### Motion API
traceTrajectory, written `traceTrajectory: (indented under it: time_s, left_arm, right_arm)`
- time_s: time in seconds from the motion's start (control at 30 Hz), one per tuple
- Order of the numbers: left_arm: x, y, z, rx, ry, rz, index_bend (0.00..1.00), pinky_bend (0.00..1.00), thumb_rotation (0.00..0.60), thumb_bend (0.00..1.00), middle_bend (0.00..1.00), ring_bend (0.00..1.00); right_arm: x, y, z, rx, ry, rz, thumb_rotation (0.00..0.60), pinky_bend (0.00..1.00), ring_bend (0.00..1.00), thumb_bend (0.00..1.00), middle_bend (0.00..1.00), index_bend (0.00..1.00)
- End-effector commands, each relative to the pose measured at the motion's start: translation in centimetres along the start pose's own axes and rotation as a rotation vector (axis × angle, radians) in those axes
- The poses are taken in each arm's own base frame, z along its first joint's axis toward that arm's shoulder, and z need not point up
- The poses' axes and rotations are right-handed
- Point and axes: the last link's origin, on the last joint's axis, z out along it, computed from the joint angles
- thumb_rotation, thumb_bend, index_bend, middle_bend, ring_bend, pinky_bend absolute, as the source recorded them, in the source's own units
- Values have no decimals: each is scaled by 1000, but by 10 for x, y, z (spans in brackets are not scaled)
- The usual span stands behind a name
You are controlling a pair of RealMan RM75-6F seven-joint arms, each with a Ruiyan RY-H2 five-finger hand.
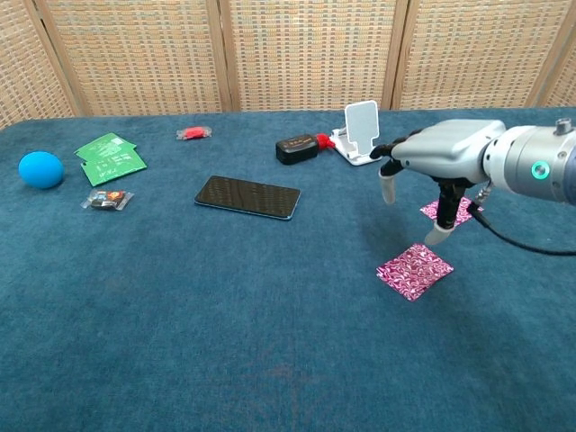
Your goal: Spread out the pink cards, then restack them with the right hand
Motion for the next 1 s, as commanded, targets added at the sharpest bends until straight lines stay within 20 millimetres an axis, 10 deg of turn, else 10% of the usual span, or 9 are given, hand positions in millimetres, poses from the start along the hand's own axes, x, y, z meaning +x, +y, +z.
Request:
traceTrajectory:
  time_s: [0.03,0.33,1.0]
  left_arm:
    - [-1,1,0,2,5,3,0,0,600,0,0,0]
    - [-7,2,4,20,-8,26,0,0,600,0,0,0]
    - [-17,4,12,59,-29,59,0,0,600,0,0,0]
  right_arm:
    - [10,18,10,-4,39,-92,600,36,23,221,0,378]
    - [-10,63,36,-34,11,-190,600,20,16,121,0,364]
    - [-43,70,63,12,-32,-238,600,31,16,114,12,363]
